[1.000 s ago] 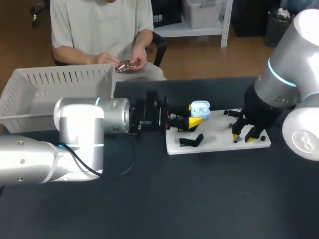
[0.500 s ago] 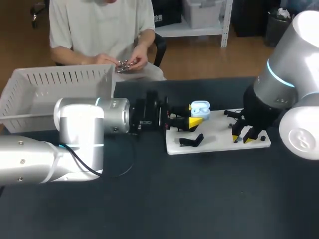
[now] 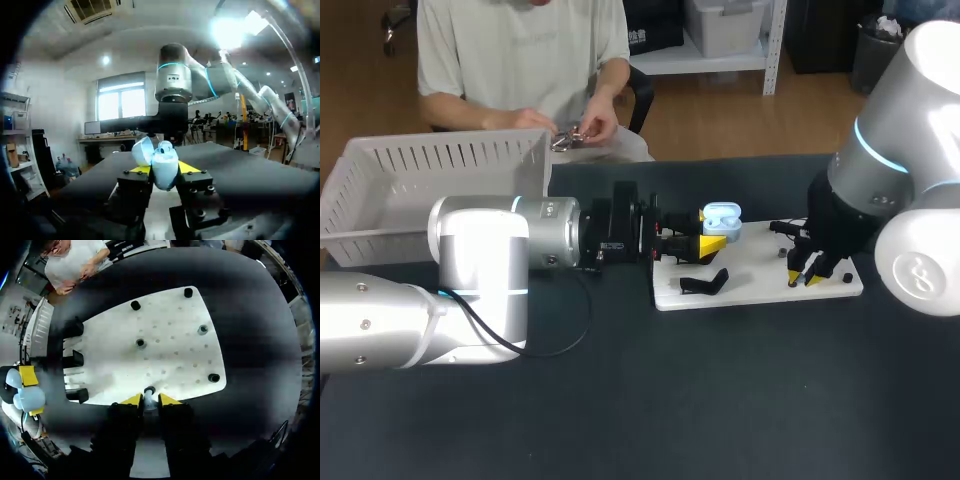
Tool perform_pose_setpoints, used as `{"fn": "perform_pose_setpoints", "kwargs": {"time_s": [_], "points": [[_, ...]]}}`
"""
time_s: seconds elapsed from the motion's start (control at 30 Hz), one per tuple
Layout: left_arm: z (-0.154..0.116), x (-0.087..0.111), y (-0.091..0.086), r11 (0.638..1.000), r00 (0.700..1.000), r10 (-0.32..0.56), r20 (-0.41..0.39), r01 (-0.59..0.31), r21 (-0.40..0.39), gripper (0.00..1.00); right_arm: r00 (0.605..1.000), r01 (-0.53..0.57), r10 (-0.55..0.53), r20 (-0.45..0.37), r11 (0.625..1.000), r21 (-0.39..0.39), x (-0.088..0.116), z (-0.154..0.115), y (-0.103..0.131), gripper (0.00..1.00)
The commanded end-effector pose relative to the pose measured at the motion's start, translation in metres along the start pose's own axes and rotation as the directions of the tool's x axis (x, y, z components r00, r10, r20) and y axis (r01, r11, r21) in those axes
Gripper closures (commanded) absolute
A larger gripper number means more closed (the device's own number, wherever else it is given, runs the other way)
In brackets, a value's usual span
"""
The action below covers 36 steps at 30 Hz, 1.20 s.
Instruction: Pick up each earbud case from the left stands, insert the matching earbuds, close the lid, and place the case in the box.
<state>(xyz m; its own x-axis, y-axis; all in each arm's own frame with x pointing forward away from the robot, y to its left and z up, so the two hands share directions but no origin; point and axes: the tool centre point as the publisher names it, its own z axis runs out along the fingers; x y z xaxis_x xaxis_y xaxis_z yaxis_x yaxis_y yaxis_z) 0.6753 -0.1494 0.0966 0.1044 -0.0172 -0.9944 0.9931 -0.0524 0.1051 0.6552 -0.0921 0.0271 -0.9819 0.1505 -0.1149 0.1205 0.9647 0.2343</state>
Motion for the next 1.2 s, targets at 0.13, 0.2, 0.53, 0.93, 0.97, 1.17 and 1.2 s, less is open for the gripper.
{"fn": "perform_pose_setpoints", "kwargs": {"time_s": [0.13,0.2,0.53,0.93,0.97,1.17,1.2], "points": [[0.0,0.0,0.001,1.0,1.0,-0.001,0.0,0.001,0.003,1.0,1.0,-0.004,0.004,-0.008,1.0,0.007,-0.001,0.003,0.0,0.85],[0.0,0.0,0.001,1.0,1.0,-0.001,0.0,0.001,0.003,1.0,1.0,-0.005,0.005,-0.011,1.0,0.009,-0.001,0.004,0.0,0.87],[0.0,0.0,0.001,1.0,1.0,-0.001,0.0,0.001,0.003,1.0,1.0,-0.01,0.011,-0.011,1.0,0.004,0.0,-0.006,0.001,1.0],[0.0,0.0,0.001,1.0,1.0,-0.001,0.0,0.001,0.003,1.0,1.0,-0.017,0.018,0.02,1.0,-0.022,0.003,-0.057,0.008,1.0],[0.0,0.0,0.001,1.0,1.0,-0.001,0.0,0.001,0.003,1.0,1.0,-0.015,0.016,0.024,1.0,-0.021,0.004,-0.062,0.009,1.0],[0.0,0.0,0.001,1.0,1.0,-0.001,0.0,0.001,0.003,1.0,1.0,0.01,-0.01,0.016,1.0,0.007,0.005,-0.099,0.026,1.0],[0.0,0.0,0.001,1.0,1.0,-0.001,0.0,0.001,0.003,1.0,1.0,0.014,-0.014,0.011,1.0,0.011,0.006,-0.103,0.029,1.0]]}}
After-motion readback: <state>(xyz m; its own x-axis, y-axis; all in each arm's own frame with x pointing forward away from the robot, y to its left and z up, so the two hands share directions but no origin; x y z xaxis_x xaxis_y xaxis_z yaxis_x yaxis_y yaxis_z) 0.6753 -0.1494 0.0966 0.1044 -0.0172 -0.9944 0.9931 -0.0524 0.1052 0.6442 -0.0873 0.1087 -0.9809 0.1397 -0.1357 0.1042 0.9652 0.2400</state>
